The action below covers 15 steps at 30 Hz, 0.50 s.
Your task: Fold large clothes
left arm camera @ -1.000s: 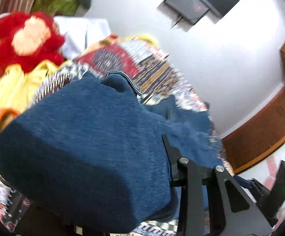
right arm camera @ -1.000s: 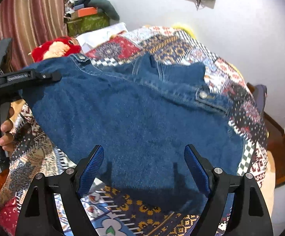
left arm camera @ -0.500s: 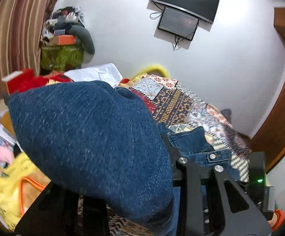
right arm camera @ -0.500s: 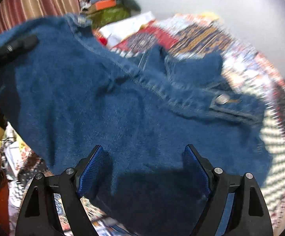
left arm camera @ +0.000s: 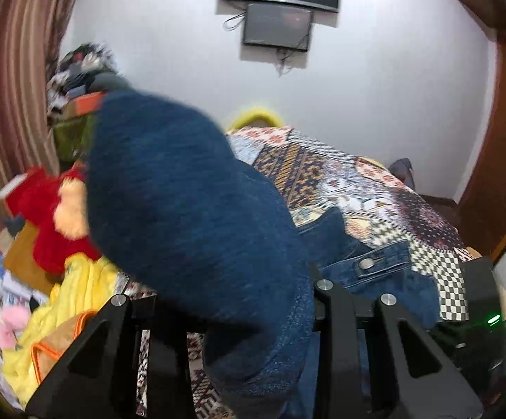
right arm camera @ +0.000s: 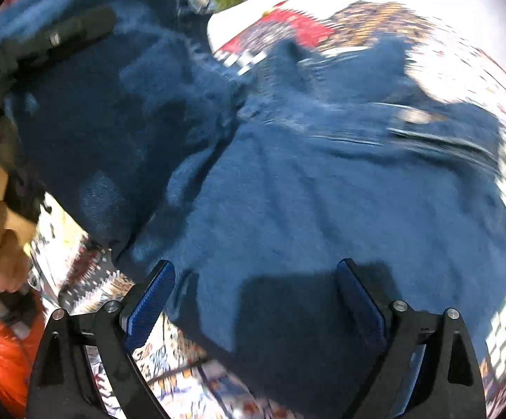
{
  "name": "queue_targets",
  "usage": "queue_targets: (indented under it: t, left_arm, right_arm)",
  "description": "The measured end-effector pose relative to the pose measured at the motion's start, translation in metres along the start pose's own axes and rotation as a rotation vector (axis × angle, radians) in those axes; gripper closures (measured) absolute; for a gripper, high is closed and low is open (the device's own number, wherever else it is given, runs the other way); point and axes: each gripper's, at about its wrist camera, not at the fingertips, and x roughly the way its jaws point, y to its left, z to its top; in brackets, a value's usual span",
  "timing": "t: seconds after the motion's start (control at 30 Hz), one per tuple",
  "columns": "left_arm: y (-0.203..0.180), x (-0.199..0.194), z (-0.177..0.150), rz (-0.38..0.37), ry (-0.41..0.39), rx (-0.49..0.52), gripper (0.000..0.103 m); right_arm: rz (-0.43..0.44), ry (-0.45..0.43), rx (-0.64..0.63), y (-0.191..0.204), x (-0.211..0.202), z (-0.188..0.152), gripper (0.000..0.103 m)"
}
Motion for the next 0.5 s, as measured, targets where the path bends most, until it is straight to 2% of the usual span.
queue_targets:
  t: [0.1, 0.3, 0.4, 0.5]
  left_arm:
    - [-0.027, -0.002, 0.011, -0.023, -0.024, 0.059, 0.071]
    - [-0.097, -0.002, 0.029, -0.123, -0.066, 0.155, 0.076]
    - [-0.137, 0.001, 0.024, -0.173, -0.053, 0.218, 0.077]
    - [-0.178, -0.001, 0.005, -0.221, -0.029, 0.326, 0.078]
  right_arm:
    - [-0.009, -0.066, 0.095, -0.033, -0.04, -0.019, 0.01]
    - [-0.142, -0.163, 0.25, -0.1, -0.112, -0.064, 0.01]
    - [-0.19, -0.192, 0.294, -0.121, -0.137, -0.083, 0.01]
    - [-0.204, -0.215, 0.344, -0.136, -0.157, -0.103, 0.01]
